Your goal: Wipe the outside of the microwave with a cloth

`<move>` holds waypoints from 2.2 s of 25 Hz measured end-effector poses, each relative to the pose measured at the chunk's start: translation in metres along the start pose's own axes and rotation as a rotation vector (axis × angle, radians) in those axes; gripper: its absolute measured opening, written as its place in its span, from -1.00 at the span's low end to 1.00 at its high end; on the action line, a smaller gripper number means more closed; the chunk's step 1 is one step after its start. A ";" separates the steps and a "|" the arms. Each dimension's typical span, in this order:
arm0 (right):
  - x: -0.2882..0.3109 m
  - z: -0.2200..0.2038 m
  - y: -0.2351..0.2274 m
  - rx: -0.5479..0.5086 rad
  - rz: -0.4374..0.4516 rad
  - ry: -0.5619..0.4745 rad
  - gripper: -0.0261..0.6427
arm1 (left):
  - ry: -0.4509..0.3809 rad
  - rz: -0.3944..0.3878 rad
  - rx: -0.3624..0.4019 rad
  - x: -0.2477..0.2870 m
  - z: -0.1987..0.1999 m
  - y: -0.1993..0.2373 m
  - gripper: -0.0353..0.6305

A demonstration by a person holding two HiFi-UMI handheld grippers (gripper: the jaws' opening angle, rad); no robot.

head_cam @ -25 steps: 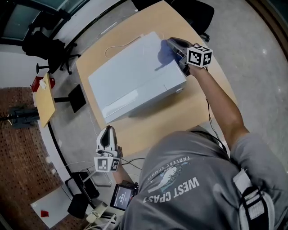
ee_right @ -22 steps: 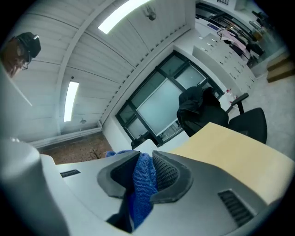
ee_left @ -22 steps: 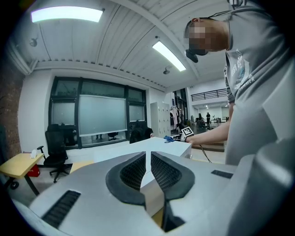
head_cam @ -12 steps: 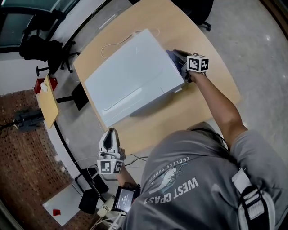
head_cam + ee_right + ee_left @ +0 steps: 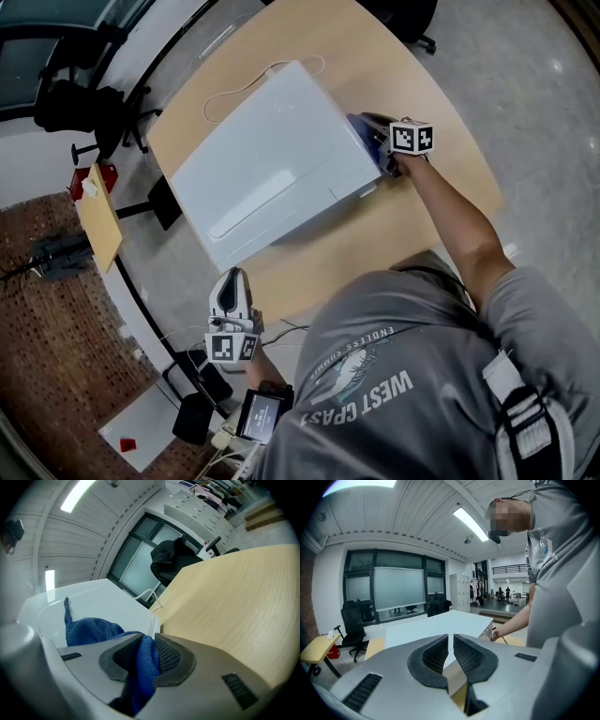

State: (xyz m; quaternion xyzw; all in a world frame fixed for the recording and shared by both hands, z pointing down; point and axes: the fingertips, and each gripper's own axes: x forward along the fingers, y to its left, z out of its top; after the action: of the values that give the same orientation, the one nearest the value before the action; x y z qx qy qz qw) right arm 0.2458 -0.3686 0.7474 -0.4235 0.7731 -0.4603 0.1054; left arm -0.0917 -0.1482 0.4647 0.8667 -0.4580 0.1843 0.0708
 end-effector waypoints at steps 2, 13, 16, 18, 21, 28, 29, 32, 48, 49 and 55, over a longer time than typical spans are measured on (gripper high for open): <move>0.001 -0.001 0.001 0.006 0.007 0.001 -0.66 | -0.001 -0.004 0.000 0.002 0.000 -0.001 -0.74; 0.000 -0.001 0.000 0.005 -0.002 0.006 -0.66 | -0.007 -0.009 0.000 0.003 0.003 -0.004 -0.74; 0.000 0.001 0.000 0.003 -0.008 0.005 -0.66 | -0.006 -0.005 -0.001 0.001 0.003 -0.006 -0.74; 0.001 0.001 0.000 0.003 -0.008 0.006 -0.66 | -0.005 -0.001 -0.001 0.000 0.001 -0.006 -0.74; 0.001 0.003 0.003 0.001 -0.003 0.008 -0.66 | -0.005 0.001 0.002 -0.001 0.000 -0.007 -0.74; 0.001 0.016 0.013 -0.018 -0.001 0.009 -0.66 | -0.019 0.014 0.006 -0.006 0.006 -0.012 -0.74; 0.001 0.021 0.018 -0.022 0.008 0.002 -0.66 | -0.024 0.016 0.007 -0.007 0.008 -0.012 -0.74; 0.001 0.039 0.034 -0.039 0.038 -0.017 -0.66 | -0.042 0.022 0.011 -0.013 0.011 -0.013 -0.74; -0.055 0.189 0.288 -0.399 0.310 -0.272 -0.66 | -0.265 -0.112 0.029 -0.017 0.046 0.036 -0.74; -0.055 0.189 0.311 -0.422 0.335 -0.277 -0.66 | -0.274 -0.136 0.041 -0.014 0.051 0.040 -0.74; -0.033 0.143 0.434 -0.538 0.525 -0.221 -0.66 | -0.369 -0.289 0.029 0.011 0.077 0.048 -0.74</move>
State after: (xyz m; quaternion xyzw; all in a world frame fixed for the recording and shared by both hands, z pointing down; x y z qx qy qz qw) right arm 0.1038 -0.3383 0.3133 -0.2709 0.9321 -0.1502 0.1876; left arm -0.1055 -0.2064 0.3956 0.9433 -0.3316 0.0174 -0.0008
